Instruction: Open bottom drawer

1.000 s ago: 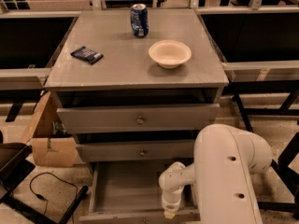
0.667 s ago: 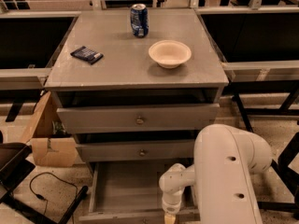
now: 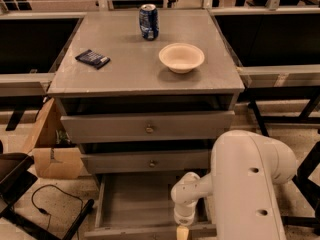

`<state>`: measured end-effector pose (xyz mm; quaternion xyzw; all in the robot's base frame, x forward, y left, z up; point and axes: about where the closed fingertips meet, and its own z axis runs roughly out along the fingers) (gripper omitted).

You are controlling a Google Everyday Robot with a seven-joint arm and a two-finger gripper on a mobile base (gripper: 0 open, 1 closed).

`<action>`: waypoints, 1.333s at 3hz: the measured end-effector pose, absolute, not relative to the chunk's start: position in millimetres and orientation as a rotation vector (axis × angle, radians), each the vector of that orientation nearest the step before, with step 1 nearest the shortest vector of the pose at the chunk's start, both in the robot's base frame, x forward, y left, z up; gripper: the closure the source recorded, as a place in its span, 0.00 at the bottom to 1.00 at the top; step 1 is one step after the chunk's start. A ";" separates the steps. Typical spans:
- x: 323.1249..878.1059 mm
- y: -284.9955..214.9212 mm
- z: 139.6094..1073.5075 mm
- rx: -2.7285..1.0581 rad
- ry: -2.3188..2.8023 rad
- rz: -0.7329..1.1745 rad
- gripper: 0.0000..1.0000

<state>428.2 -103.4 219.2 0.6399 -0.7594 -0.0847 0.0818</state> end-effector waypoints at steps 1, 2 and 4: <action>431.5 -110.8 262.4 1.977 -2.283 -0.171 0.00; 417.0 -119.3 323.4 2.053 -2.280 -0.061 0.00; 325.4 -136.2 435.9 2.106 -2.203 0.155 0.00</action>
Offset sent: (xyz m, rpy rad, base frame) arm -0.0249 -0.0446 0.2684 -0.1170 -0.3602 0.1790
